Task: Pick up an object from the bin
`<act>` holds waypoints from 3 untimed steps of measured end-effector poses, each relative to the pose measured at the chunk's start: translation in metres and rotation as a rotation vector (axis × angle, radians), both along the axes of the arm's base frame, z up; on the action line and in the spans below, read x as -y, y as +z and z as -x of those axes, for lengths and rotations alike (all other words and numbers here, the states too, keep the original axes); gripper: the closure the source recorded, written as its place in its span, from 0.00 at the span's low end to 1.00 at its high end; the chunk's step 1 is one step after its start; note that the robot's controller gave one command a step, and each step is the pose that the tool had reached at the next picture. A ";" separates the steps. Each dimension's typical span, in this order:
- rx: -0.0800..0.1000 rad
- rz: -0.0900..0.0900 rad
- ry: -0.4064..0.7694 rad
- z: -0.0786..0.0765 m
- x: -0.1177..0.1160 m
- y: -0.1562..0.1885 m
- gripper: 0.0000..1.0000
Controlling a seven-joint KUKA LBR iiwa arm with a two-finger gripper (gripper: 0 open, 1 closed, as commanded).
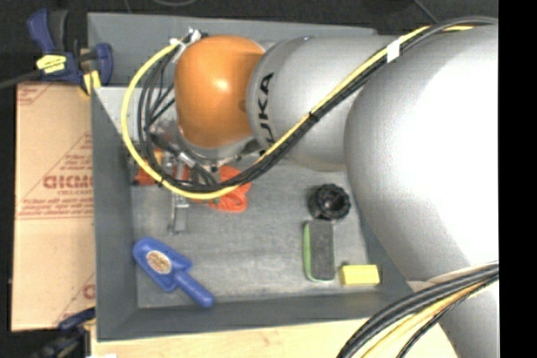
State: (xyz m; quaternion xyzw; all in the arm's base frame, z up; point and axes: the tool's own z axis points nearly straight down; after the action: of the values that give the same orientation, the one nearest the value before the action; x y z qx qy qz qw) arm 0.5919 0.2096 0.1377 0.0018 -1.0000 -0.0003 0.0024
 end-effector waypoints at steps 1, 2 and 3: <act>0.008 -0.002 -0.004 -0.002 0.001 0.005 0.00; 0.012 -0.001 0.066 0.039 -0.007 -0.037 0.00; 0.005 -0.001 -0.018 0.052 -0.012 -0.059 0.00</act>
Offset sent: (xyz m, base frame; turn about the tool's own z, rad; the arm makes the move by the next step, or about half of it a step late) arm -0.0703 0.0152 -0.0677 -0.1171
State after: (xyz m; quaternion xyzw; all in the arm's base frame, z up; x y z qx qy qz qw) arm 0.5398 0.2215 0.0786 -0.0073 -1.0000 -0.0007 0.0001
